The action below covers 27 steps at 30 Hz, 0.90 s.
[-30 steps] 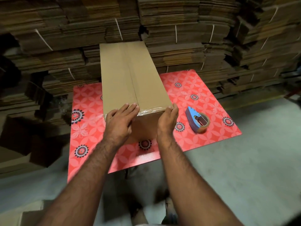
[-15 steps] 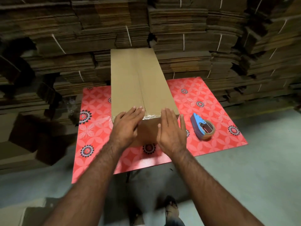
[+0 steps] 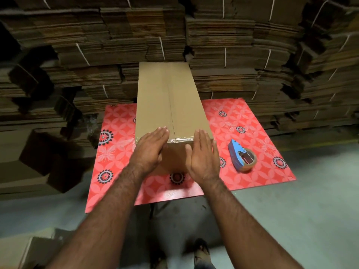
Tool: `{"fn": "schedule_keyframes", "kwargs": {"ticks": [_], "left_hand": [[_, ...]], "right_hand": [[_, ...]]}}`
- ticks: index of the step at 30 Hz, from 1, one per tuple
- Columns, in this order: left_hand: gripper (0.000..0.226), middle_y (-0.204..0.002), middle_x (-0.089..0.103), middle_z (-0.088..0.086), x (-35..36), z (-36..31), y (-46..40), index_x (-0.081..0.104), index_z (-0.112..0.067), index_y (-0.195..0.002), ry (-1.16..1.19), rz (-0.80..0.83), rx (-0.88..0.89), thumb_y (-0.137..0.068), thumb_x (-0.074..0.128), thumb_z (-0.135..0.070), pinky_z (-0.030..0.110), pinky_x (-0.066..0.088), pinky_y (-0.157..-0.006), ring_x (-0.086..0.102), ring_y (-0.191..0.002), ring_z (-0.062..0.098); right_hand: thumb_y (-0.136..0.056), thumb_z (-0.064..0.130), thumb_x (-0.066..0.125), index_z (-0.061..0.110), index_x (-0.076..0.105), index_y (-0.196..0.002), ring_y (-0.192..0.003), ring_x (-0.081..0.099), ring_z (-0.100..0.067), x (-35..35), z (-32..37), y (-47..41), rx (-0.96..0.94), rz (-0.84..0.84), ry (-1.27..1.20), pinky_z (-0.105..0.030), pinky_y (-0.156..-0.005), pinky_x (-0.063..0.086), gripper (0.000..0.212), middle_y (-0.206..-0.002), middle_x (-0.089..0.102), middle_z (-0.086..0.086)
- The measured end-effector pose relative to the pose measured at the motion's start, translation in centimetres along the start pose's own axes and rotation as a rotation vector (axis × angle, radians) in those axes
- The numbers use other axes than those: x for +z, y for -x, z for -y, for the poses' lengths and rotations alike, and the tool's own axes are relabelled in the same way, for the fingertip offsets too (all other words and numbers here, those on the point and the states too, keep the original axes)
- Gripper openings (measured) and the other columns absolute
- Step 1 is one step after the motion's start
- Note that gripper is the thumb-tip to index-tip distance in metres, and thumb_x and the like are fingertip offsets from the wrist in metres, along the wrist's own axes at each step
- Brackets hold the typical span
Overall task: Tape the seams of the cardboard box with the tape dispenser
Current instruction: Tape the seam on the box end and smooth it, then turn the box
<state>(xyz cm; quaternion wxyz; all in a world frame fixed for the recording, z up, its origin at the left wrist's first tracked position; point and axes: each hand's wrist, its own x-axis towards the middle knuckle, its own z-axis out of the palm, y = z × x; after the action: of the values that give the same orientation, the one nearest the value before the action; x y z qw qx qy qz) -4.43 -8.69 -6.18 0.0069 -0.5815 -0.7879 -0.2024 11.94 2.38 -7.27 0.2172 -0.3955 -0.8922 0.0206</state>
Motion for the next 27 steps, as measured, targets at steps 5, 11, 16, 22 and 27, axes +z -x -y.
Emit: {"fn": "schedule_keyframes", "kwargs": {"ticks": [5,11,16,22,27], "left_hand": [[0.069,-0.152,0.044,0.007,0.0,0.0,-0.3,0.048,-0.011,-0.144,0.001,-0.028,-0.004,-0.076,0.044,-0.008,0.046,0.034,-0.113,0.041,-0.142,0.025],[0.071,-0.148,0.049,0.01,-0.1,-0.4,-0.5,0.053,-0.008,-0.141,-0.009,-0.044,-0.007,-0.07,0.045,-0.007,0.048,0.037,-0.109,0.046,-0.138,0.029],[0.058,-0.152,0.045,0.009,-0.2,-1.1,-0.3,0.05,-0.009,-0.143,-0.025,-0.021,-0.043,-0.087,0.043,-0.025,0.053,0.032,-0.115,0.039,-0.143,0.026],[0.056,-0.149,0.05,0.006,2.6,-6.5,-1.6,0.055,-0.014,-0.139,-0.182,-0.112,-0.066,-0.099,0.033,-0.047,0.044,0.029,-0.115,0.044,-0.14,0.024],[0.044,-0.142,0.057,0.006,4.2,-7.9,-4.2,0.058,-0.013,-0.136,-0.206,-0.126,-0.017,-0.094,0.054,-0.023,0.043,0.037,-0.111,0.052,-0.132,0.026]], "right_hand": [[-0.099,0.03,0.031,-0.009,0.043,-0.141,-0.137,0.04,-0.039,0.2,0.8,-3.1,0.344,0.005,-0.381,-0.041,-0.115,0.029,0.058,-0.146,0.045,-0.026],[-0.107,0.035,0.029,0.015,0.044,-0.144,-0.127,0.052,-0.03,0.6,-2.6,-3.8,0.611,0.158,-0.884,-0.039,-0.107,0.04,0.045,-0.141,0.055,-0.012],[-0.107,0.033,0.031,0.005,0.024,-0.155,-0.147,0.028,-0.028,1.8,-4.6,-0.5,0.39,0.244,-0.703,-0.031,-0.118,0.021,0.056,-0.16,0.03,-0.016],[-0.101,0.026,0.039,0.004,0.046,-0.145,-0.142,0.041,-0.027,0.2,-6.3,-2.8,-0.204,-0.164,-0.225,-0.039,-0.115,0.027,0.05,-0.15,0.047,-0.015],[-0.097,0.016,0.049,0.007,0.058,-0.136,-0.133,0.051,-0.026,2.0,-9.1,-4.2,-0.488,-0.116,-0.119,-0.041,-0.112,0.032,0.041,-0.142,0.057,-0.012]]}}
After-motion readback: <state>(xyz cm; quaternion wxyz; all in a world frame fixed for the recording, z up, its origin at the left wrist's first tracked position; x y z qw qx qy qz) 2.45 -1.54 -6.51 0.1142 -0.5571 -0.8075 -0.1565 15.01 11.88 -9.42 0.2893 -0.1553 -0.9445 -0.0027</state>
